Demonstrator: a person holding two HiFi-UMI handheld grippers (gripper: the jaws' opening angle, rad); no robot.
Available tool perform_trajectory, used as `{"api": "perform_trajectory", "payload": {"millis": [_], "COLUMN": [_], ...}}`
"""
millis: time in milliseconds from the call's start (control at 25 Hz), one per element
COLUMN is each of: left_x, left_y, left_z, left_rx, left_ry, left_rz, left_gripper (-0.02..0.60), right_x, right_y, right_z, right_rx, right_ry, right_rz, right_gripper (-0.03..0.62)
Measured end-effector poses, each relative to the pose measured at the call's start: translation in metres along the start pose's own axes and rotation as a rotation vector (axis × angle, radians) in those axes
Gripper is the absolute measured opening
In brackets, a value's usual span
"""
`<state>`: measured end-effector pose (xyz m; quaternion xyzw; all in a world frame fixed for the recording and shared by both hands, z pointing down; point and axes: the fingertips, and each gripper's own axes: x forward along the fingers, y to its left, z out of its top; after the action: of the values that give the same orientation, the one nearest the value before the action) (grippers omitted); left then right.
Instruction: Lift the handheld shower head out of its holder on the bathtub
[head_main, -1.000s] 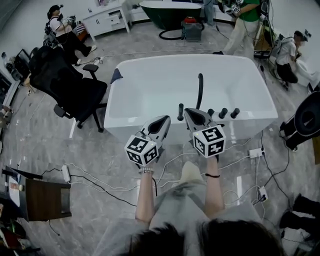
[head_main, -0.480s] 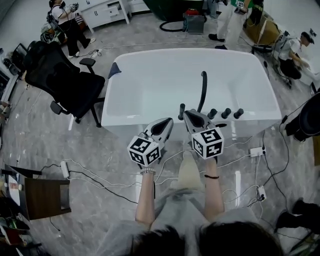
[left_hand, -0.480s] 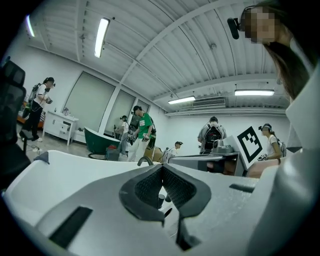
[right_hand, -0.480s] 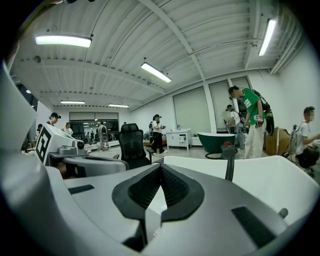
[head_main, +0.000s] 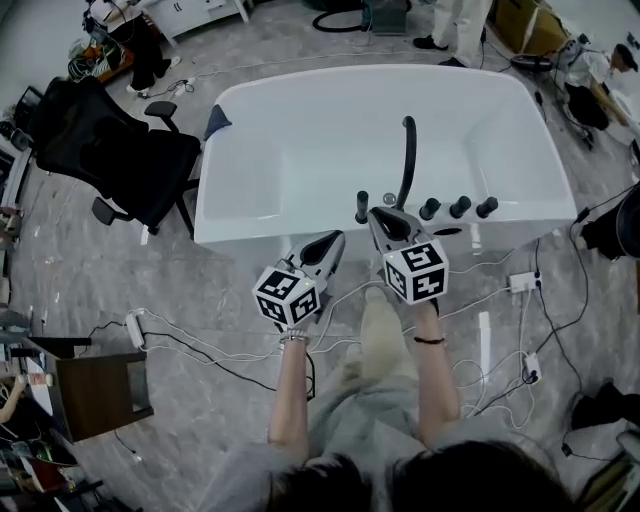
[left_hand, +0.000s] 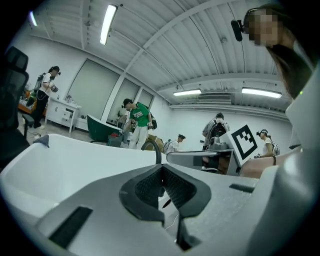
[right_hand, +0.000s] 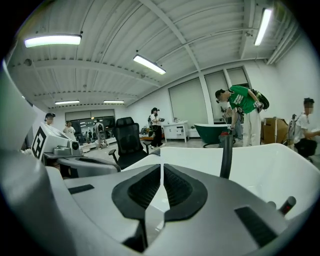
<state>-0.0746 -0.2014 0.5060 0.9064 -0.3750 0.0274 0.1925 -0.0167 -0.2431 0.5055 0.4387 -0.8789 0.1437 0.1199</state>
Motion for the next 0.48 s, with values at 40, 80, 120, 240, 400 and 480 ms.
{"api": "perform_trajectory", "payload": {"millis": [40, 80, 120, 240, 400, 480], "left_x": [0.004, 0.009, 0.014, 0.026, 0.042, 0.048], "left_y": [0.003, 0.007, 0.011, 0.025, 0.037, 0.043], "left_z": [-0.005, -0.010, -0.014, -0.019, -0.028, -0.035], "left_rx": [-0.008, -0.016, -0.022, -0.038, -0.072, -0.091], "left_ry": [0.008, 0.016, 0.021, 0.026, 0.037, 0.042], "left_rz": [0.005, 0.009, 0.013, 0.023, 0.035, 0.041], "left_gripper": [0.005, 0.005, 0.005, 0.005, 0.005, 0.005], "right_x": [0.004, 0.008, 0.013, 0.033, 0.053, 0.063], "right_y": [-0.004, -0.008, -0.013, -0.024, -0.036, -0.040], "right_z": [-0.006, -0.013, -0.020, -0.037, -0.061, -0.071], "right_rx": [0.000, 0.000, 0.001, 0.003, 0.010, 0.009], "right_ry": [0.011, 0.023, 0.037, 0.076, 0.132, 0.151], "right_rz": [0.004, 0.007, 0.009, 0.012, 0.020, 0.031], "right_gripper": [0.002, 0.002, 0.002, 0.005, 0.050, 0.063]}}
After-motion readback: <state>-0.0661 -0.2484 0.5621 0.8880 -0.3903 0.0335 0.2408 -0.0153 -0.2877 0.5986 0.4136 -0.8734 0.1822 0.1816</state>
